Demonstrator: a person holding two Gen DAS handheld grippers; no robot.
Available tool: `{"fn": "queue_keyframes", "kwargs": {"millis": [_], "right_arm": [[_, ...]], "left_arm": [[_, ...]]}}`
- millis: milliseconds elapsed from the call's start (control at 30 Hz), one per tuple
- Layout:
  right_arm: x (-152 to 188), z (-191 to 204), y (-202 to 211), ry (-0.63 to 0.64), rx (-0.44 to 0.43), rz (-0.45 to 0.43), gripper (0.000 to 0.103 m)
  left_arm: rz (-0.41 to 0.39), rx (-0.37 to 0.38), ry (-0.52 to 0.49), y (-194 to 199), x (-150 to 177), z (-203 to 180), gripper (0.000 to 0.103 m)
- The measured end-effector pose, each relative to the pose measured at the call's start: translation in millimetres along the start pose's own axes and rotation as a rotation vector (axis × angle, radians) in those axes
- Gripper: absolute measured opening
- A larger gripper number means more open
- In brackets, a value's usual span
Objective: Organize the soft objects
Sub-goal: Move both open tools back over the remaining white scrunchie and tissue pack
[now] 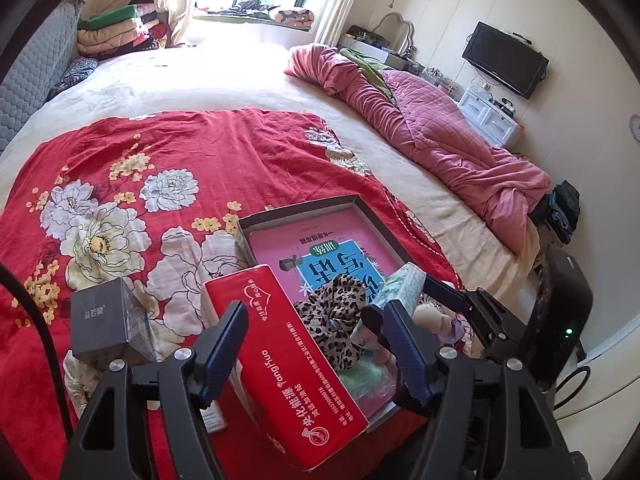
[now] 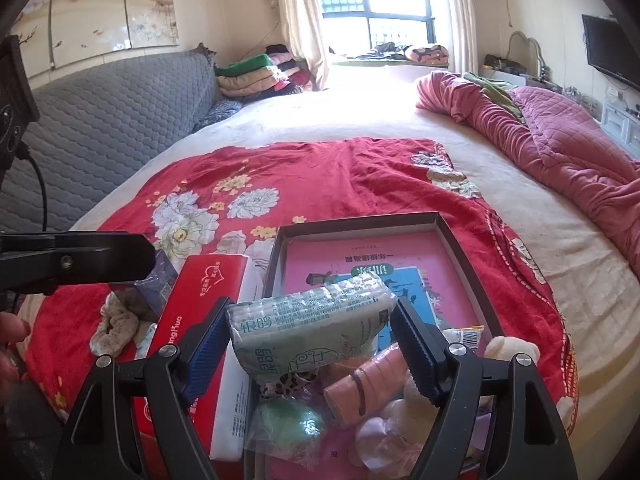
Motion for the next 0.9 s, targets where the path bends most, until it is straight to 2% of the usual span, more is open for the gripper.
{"fn": "queue_keyframes", "kwargs": {"millis": [100, 167, 267, 400, 600, 900], "right_arm": [[14.1, 1.0, -17.2, -0.011, 0.025, 0.06, 0.08], [20.9, 3.3, -17.9, -0.017, 0.034, 0.055, 0.08], [29.0, 10.2, -15.8, -0.049, -0.004, 0.069, 0.08], [34.4, 13.9, -9.3, -0.091, 0.021, 0.059, 0.085], [26.8, 25.1, -1.2, -0.041, 0.044, 0.035, 0.085], [1.3, 44.2, 9.2, 0.019, 0.021, -0.022, 0.085]], "left_arm": [[-0.004, -0.002, 0.01, 5.7, 0.5, 4.9, 0.069], [-0.01, -0.002, 0.008, 9.3, 0.6, 7.4, 0.07], [-0.013, -0.001, 0.02, 12.6, 1.0, 11.5, 0.07], [-0.022, -0.004, 0.037, 17.3, 1.3, 18.7, 0.07], [-0.026, -0.013, 0.045, 25.1, 2.7, 27.2, 0.07], [-0.044, -0.017, 0.036, 41.5, -0.9, 34.7, 0.07]]}}
Point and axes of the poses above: each gripper's, at about its wrist camera, not at the fingertips, and y roughly against the way its jaws point, z to its left, x to its underside, the point moved 5 cm from there along -y, roughly the way its jaws point, and after that the axes turned 13 degrees about -z, right-handed, at the moved point
